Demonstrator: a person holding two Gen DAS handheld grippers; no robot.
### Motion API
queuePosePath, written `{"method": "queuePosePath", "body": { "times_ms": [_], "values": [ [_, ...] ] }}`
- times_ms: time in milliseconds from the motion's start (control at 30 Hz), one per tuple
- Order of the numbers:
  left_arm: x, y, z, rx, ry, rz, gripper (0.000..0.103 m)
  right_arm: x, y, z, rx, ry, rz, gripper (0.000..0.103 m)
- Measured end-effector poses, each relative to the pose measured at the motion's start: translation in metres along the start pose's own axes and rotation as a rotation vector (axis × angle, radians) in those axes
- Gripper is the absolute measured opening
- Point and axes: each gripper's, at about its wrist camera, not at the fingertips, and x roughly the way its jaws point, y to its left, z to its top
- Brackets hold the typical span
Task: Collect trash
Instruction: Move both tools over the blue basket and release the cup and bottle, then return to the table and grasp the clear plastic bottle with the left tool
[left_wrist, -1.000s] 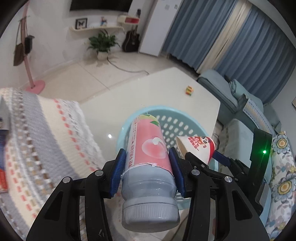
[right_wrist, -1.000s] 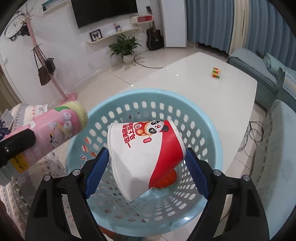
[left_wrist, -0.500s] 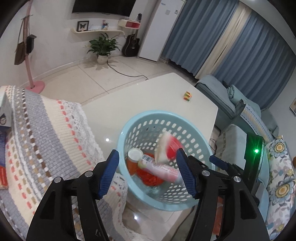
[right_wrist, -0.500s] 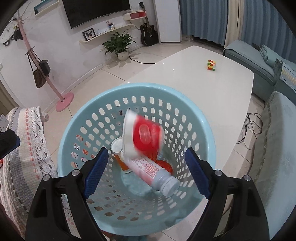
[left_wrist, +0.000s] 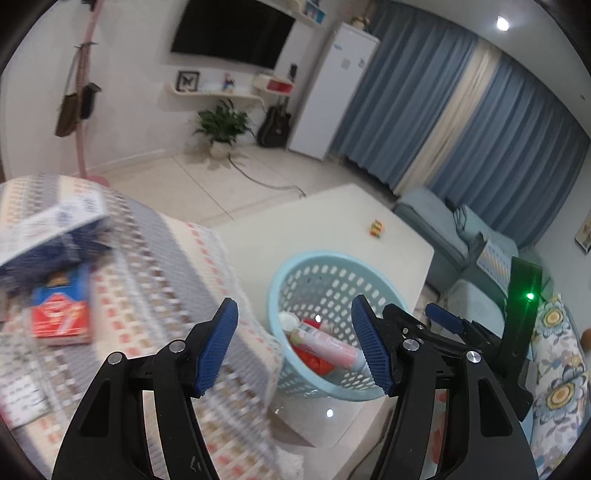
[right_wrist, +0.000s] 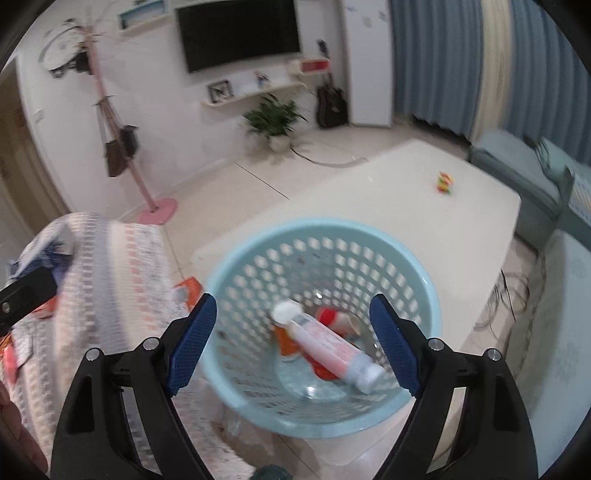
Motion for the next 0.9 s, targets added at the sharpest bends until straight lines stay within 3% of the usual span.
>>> {"method": "queuePosePath", "body": {
  "times_ms": [133, 400, 533, 700, 900],
  "values": [
    [-0.042, 0.019, 0.001, -0.039, -0.073, 0.038, 0.062, -0.028, 0.045, 0.005, -0.080, -0.051, 0.081, 0.081],
    [-0.143, 0.077, -0.006, -0.132, -0.228, 0.200, 0.062, -0.065, 0.138, 0.003, -0.235, -0.121, 0.220, 0.080],
    [-0.186, 0.114, -0.013, -0.190, -0.277, 0.286, 0.062, -0.075, 0.181, -0.003, -0.293, -0.143, 0.275, 0.071],
    [-0.218, 0.166, -0.014, -0.297, -0.275, 0.360, 0.064, -0.070, 0.224, -0.005, -0.338, -0.147, 0.349, 0.060],
    [-0.197, 0.218, -0.006, -0.430, -0.174, 0.402, 0.073, -0.052, 0.262, 0.008, -0.368, -0.125, 0.366, 0.057]
  ]
}}
